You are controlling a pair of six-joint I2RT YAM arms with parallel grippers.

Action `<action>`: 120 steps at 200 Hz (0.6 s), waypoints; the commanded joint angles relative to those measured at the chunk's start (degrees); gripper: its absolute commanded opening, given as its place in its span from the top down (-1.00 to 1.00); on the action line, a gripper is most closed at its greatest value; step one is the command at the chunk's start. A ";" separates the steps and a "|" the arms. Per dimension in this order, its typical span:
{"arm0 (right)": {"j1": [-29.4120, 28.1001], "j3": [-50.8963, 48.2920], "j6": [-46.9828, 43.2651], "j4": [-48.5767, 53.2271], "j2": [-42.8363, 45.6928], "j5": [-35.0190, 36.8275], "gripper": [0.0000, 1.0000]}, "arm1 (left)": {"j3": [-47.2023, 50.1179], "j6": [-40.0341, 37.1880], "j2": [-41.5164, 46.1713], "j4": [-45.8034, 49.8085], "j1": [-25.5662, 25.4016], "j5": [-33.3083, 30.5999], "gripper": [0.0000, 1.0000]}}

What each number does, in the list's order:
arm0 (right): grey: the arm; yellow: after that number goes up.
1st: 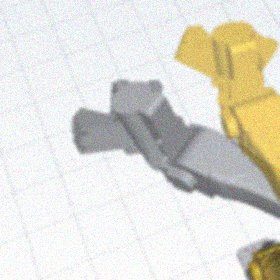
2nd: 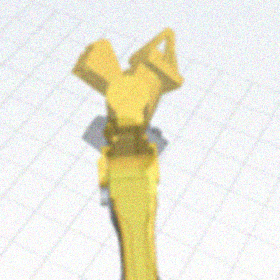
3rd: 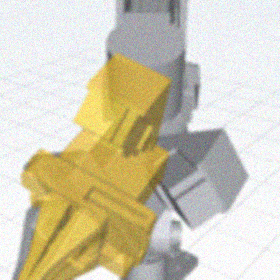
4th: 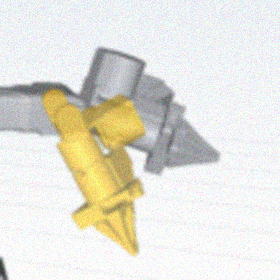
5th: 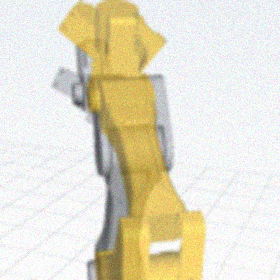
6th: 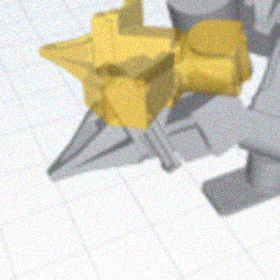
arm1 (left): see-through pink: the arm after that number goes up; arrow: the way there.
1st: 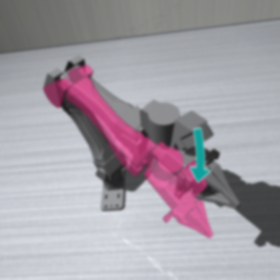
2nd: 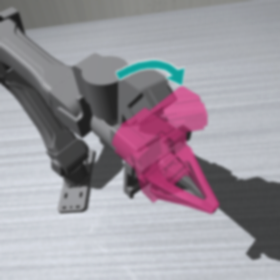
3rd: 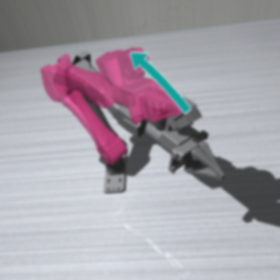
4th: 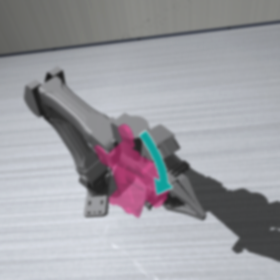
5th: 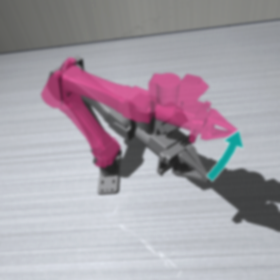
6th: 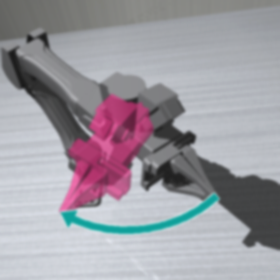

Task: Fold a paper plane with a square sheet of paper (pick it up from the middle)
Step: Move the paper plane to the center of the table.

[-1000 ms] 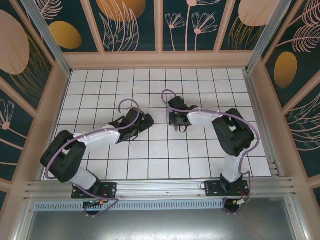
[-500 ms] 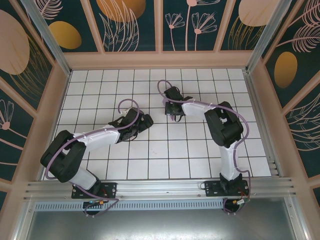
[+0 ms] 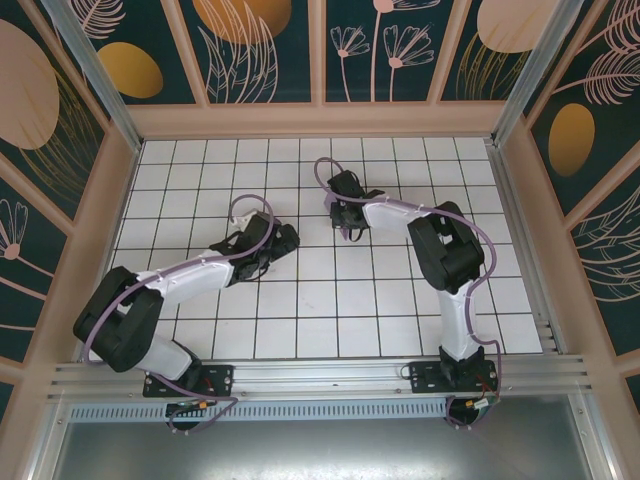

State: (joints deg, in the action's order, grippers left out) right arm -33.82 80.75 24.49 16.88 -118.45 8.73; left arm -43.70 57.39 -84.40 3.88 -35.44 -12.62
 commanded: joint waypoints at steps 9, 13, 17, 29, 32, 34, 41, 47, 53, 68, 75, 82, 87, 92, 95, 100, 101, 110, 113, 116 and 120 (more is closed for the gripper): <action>0.99 5.29 0.25 3.70 4.91 0.35 0.45 | -2.64 -5.57 3.08 3.33 3.18 -6.85 -0.97; 1.08 5.58 0.29 3.83 5.39 0.32 0.43 | -2.89 -6.05 3.34 3.47 3.65 -7.10 -0.97; 1.13 5.84 0.36 4.00 5.84 0.32 0.40 | -3.08 -6.46 3.64 3.64 4.11 -7.35 -0.97; 1.30 6.53 0.51 4.59 6.89 0.68 0.34 | -3.48 -8.24 4.34 3.81 5.38 -8.20 -0.97; 1.38 6.53 0.55 4.69 7.19 0.82 0.32 | -3.62 -8.70 4.53 3.77 5.73 -8.35 -0.97; 1.39 6.57 0.56 4.72 7.36 0.84 0.31 | -3.70 -9.09 4.58 3.88 5.87 -8.55 -0.97; 1.55 6.73 0.62 4.91 7.88 0.93 0.29 | -4.11 -10.26 4.85 3.93 6.38 -9.07 -0.97; 1.72 6.78 0.65 4.92 8.40 1.05 0.27 | -4.47 -11.29 4.96 4.09 6.78 -9.53 -0.98; 1.87 6.67 0.66 4.91 8.82 1.15 0.24 | -4.85 -12.26 5.09 4.19 7.08 -10.10 -0.98; 2.16 6.55 0.74 5.08 10.15 1.78 0.18 | -6.04 -14.32 5.13 5.25 7.76 -11.80 -0.98; 2.14 6.26 0.90 4.96 10.93 2.27 0.14 | -6.63 -15.26 5.29 5.73 8.16 -12.60 -0.98; 2.18 5.49 0.96 4.39 12.16 3.02 0.07 | -6.82 -16.57 5.57 5.89 8.43 -13.51 -0.98; 2.12 4.63 0.91 3.74 13.29 3.57 0.01 | -6.77 -17.52 5.86 5.80 8.61 -14.37 -0.98; 2.18 3.59 0.83 2.79 14.56 4.33 -0.06 | -6.66 -18.56 6.31 5.65 8.76 -15.37 -0.98; 3.65 2.82 0.79 2.24 15.44 4.94 -0.10 | -6.47 -19.14 6.53 5.50 8.85 -16.00 -0.98; 4.35 1.51 0.67 1.01 16.98 5.83 -0.17 | -6.08 -20.15 7.18 5.06 9.04 -17.19 -0.98; 4.45 1.20 0.61 0.72 17.27 6.02 -0.18 | -5.93 -20.31 7.38 4.94 9.10 -17.45 -0.98; 5.65 -1.80 0.12 -1.75 20.38 7.75 -0.27 | -4.76 -22.22 8.68 3.64 9.40 -20.23 -0.97; 6.07 -2.85 0.00 -2.75 21.49 8.40 -0.31 | -4.30 -22.76 9.30 3.17 9.53 -21.27 -0.97; 6.59 -4.01 -0.17 -3.69 22.67 8.99 -0.34 | -3.84 -23.38 9.72 2.60 9.66 -22.32 -0.97; 7.26 -5.44 -0.43 -5.12 24.19 9.71 -0.38 | -3.01 -24.24 10.54 1.76 9.86 -23.77 -0.97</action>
State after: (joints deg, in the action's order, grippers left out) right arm -30.46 81.45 24.75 17.96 -103.37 12.14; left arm -48.84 40.49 -78.13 7.68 -26.74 -26.89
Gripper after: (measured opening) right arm 0.639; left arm 0.987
